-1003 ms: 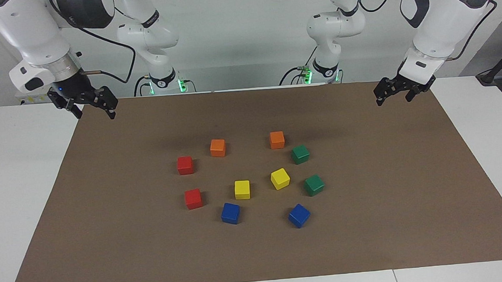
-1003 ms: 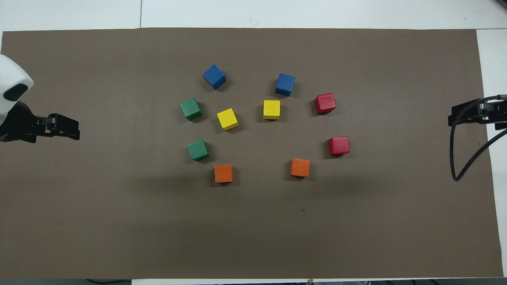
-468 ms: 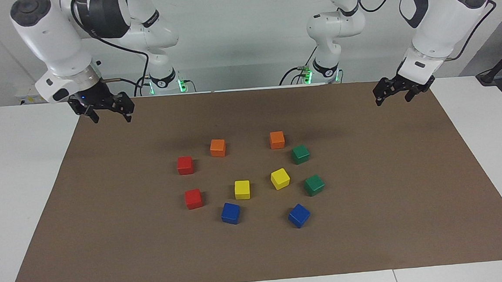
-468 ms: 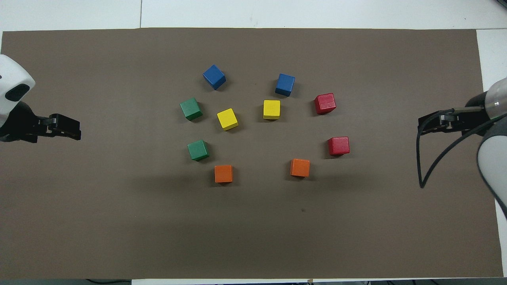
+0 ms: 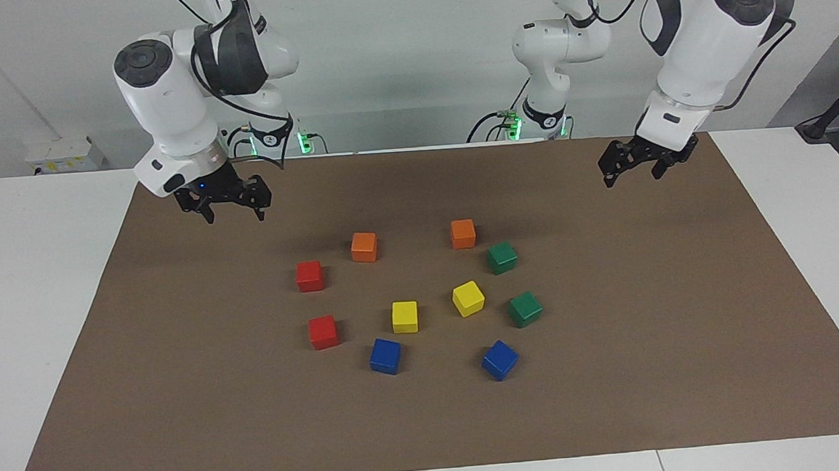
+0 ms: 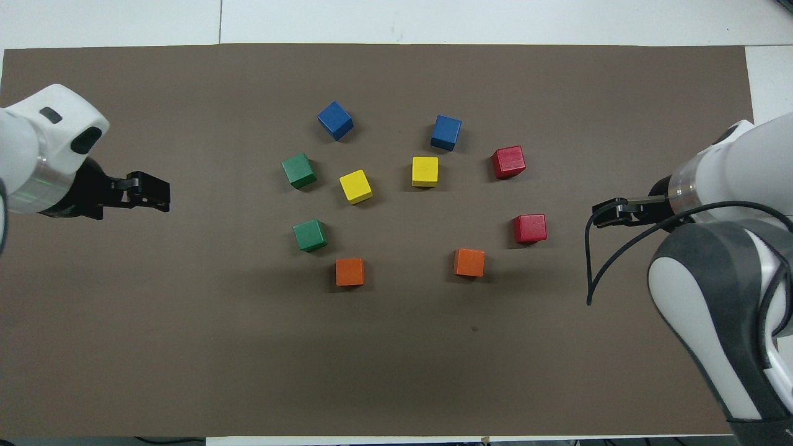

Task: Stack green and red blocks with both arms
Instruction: 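Reach the left gripper to a green block while the right gripper reaches red, then grasp the green block with the left gripper while the right gripper grasps red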

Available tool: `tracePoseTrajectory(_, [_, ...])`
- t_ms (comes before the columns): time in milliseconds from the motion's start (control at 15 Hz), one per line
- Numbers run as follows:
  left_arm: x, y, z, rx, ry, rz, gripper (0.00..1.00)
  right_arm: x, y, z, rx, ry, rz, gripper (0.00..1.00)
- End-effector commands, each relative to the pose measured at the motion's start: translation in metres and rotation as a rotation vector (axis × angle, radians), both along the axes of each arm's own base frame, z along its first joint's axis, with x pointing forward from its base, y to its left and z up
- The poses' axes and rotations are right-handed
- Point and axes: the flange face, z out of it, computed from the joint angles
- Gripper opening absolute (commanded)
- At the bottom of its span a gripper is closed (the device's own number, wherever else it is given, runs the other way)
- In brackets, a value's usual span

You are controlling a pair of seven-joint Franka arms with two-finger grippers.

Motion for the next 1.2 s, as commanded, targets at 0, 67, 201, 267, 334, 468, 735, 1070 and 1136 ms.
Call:
tracePoseTrajectory(0, [0.016,-0.043,-0.043,-0.004,-0.006,0.088,1.00,-0.009,0.014,-0.019,0.015,-0.027,-0.007,1.00])
tracePoseTrajectory(67, [0.022,-0.055,-0.056,-0.005,-0.012,0.107,1.00,-0.011,0.023,-0.030,0.012,-0.005,0.008,1.00])
tracePoseTrajectory(201, [0.028,-0.081,-0.076,-0.014,-0.036,0.137,1.00,-0.011,0.030,-0.050,0.010,0.007,0.009,1.00])
tracePoseTrajectory(267, [0.031,-0.089,-0.088,-0.012,-0.028,0.134,1.00,-0.010,0.036,-0.059,0.010,0.002,0.011,1.00])
tracePoseTrajectory(334, [0.030,-0.109,-0.101,-0.012,-0.019,0.125,1.00,-0.008,0.043,-0.069,0.010,0.002,0.013,1.00])
tracePoseTrajectory(468, [0.028,-0.137,-0.124,-0.015,-0.032,0.214,1.00,-0.001,0.053,-0.085,0.012,-0.010,0.004,1.00])
tracePoseTrajectory(735, [0.002,-0.155,-0.173,-0.014,-0.034,0.261,1.00,0.011,0.059,-0.113,0.017,-0.029,0.007,1.00])
tracePoseTrajectory(1070, [-0.010,-0.161,-0.195,0.000,-0.014,0.248,1.00,0.021,0.061,-0.136,0.023,-0.053,0.007,1.00])
tracePoseTrajectory(1136, [-0.011,-0.159,-0.198,0.001,-0.013,0.263,1.00,0.022,0.062,-0.138,0.025,-0.057,0.008,1.00])
